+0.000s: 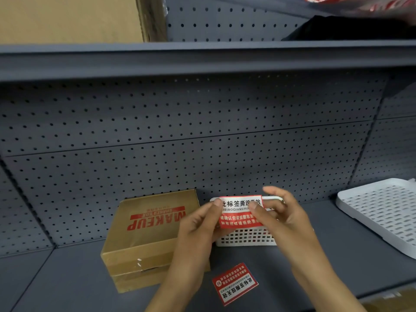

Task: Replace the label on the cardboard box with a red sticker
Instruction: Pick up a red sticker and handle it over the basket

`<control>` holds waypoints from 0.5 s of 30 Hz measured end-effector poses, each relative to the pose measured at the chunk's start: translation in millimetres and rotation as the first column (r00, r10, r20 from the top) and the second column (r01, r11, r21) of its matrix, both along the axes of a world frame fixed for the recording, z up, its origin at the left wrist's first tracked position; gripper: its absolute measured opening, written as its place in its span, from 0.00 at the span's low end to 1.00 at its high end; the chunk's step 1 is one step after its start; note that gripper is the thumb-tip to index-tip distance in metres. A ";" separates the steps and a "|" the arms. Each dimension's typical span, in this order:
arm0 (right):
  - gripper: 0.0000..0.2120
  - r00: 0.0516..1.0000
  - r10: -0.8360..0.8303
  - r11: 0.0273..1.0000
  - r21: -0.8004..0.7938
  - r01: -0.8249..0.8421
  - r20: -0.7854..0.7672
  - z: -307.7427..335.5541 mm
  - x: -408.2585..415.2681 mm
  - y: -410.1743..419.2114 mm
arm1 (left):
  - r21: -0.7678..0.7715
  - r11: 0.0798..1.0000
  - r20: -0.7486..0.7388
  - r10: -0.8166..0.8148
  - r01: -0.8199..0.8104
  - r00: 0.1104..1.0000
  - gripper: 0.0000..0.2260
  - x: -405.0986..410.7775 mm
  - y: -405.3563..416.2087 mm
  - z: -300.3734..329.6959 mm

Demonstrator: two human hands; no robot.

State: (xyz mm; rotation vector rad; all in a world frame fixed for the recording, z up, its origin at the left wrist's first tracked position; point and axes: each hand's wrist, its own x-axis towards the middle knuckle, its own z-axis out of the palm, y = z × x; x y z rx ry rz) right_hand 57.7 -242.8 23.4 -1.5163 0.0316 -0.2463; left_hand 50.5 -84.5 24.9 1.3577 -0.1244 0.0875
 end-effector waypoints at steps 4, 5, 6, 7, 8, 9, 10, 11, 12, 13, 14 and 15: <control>0.16 0.953 -0.224 0.937 -0.223 0.268 0.203 -8.2 6.5 2.5 | 0.020 1.000 0.054 -0.021 0.020 0.998 0.13 -3.2 0.0 -0.1; 0.15 0.932 -0.241 0.907 -0.280 0.315 0.270 -9.4 6.8 2.8 | 0.036 0.999 0.057 -0.024 0.022 0.998 0.16 -2.9 0.9 -0.5; 0.13 0.914 -0.243 0.883 -0.315 0.347 0.325 -9.8 6.3 3.7 | 0.052 0.999 0.058 -0.019 0.016 0.998 0.18 -2.1 2.1 -1.1; 0.12 0.900 -0.236 0.868 -0.338 0.365 0.367 -9.4 5.6 5.0 | 0.065 0.998 0.061 -0.001 -0.003 0.998 0.18 -0.7 3.1 -1.3; 0.11 0.887 -0.226 0.855 -0.355 0.378 0.402 -8.5 4.8 6.2 | 0.078 0.997 0.068 0.016 -0.021 0.998 0.18 0.8 4.3 -0.8; 0.10 0.876 -0.215 0.843 -0.372 0.390 0.432 -7.7 4.8 7.0 | 0.099 0.994 0.079 0.028 -0.036 0.996 0.19 2.1 5.3 -0.5; 0.09 0.865 -0.204 0.826 -0.393 0.403 0.458 -7.2 5.2 7.2 | 0.125 0.991 0.098 0.033 -0.045 0.995 0.20 3.5 6.1 -0.3; 0.08 0.853 -0.196 0.802 -0.421 0.423 0.483 -6.8 5.8 7.6 | 0.159 0.986 0.122 0.031 -0.051 0.992 0.22 4.5 7.3 -0.3; 0.08 0.843 -0.190 0.771 -0.455 0.446 0.504 -6.8 6.8 8.1 | 0.191 0.980 0.146 0.027 -0.055 0.989 0.23 4.8 8.1 0.3; 0.10 0.832 -0.185 0.738 -0.486 0.469 0.522 -6.8 7.6 8.9 | 0.212 0.976 0.167 0.023 -0.058 0.986 0.24 4.7 8.7 0.6; 0.11 0.821 -0.184 0.704 -0.511 0.494 0.541 -6.3 8.3 9.8 | 0.219 0.974 0.184 0.018 -0.059 0.983 0.25 4.6 9.0 1.1; 0.11 0.807 -0.184 0.670 -0.529 0.520 0.561 -5.5 8.8 11.1 | 0.218 0.974 0.197 0.017 -0.061 0.980 0.26 4.9 9.2 1.1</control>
